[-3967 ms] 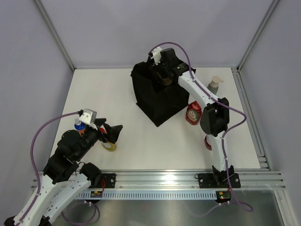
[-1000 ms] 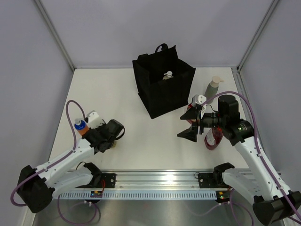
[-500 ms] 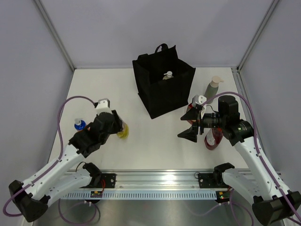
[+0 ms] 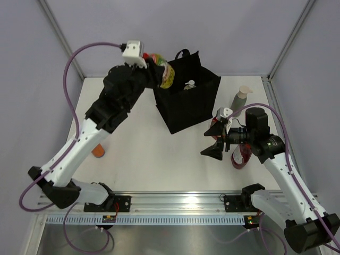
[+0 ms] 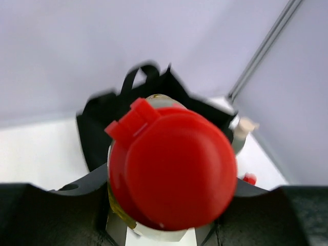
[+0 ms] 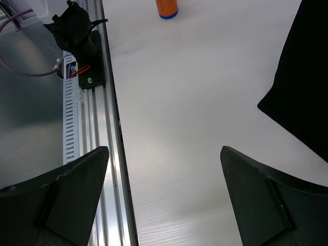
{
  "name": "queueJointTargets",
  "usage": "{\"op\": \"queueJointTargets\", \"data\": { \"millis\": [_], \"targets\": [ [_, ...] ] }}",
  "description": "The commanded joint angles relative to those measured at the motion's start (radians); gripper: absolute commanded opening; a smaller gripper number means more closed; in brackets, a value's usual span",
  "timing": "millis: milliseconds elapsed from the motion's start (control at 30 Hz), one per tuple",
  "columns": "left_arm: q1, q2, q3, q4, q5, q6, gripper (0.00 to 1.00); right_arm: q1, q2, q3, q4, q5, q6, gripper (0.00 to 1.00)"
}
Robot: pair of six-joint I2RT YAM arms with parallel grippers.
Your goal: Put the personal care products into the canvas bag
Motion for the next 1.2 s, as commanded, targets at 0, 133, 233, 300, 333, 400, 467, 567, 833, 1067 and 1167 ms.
{"op": "queueJointTargets", "data": {
  "millis": [0, 133, 233, 300, 333, 400, 467, 567, 833, 1067, 1167],
  "targets": [
    [-0.002, 0.159, 0.232, 0.252, 0.016, 0.116, 0.00, -0.011, 0.007, -0.001, 0.030, -0.016, -0.025, 0.99],
    [0.015, 0.349, 0.402, 0.261, 0.015, 0.181, 0.00, -0.014, 0.001, -0.004, 0.030, -0.020, -0.022, 0.99],
    [0.033, 0.460, 0.505, 0.186, 0.076, 0.190, 0.00, -0.018, -0.007, -0.009, 0.028, -0.016, -0.025, 1.00],
    [0.039, 0.479, 0.502, 0.153, 0.097, 0.196, 0.00, -0.021, -0.010, -0.010, 0.028, -0.016, -0.025, 1.00],
    [0.041, 0.482, 0.471, 0.146, 0.114, 0.207, 0.00, -0.021, -0.008, -0.010, 0.028, -0.019, -0.025, 0.99],
    [0.047, 0.475, 0.421, 0.142, 0.143, 0.219, 0.00, -0.021, -0.007, -0.007, 0.027, -0.022, -0.026, 0.99],
    [0.059, 0.464, 0.355, 0.123, 0.170, 0.233, 0.00, -0.023, -0.002, -0.007, 0.024, -0.025, -0.026, 0.99],
    [0.081, 0.435, 0.265, 0.108, 0.188, 0.251, 0.00, -0.023, 0.000, -0.007, 0.022, -0.026, -0.026, 1.00],
    [0.142, 0.482, 0.188, -0.016, 0.433, 0.340, 0.00, -0.023, 0.016, -0.001, 0.016, -0.023, -0.028, 0.99],
    [0.144, 0.586, 0.266, -0.099, 0.470, 0.357, 0.22, -0.023, 0.016, -0.003, 0.013, -0.020, -0.031, 1.00],
    [0.145, 0.618, 0.271, -0.105, 0.457, 0.355, 0.36, -0.023, 0.018, -0.001, 0.010, -0.019, -0.032, 1.00]
  ]
}}
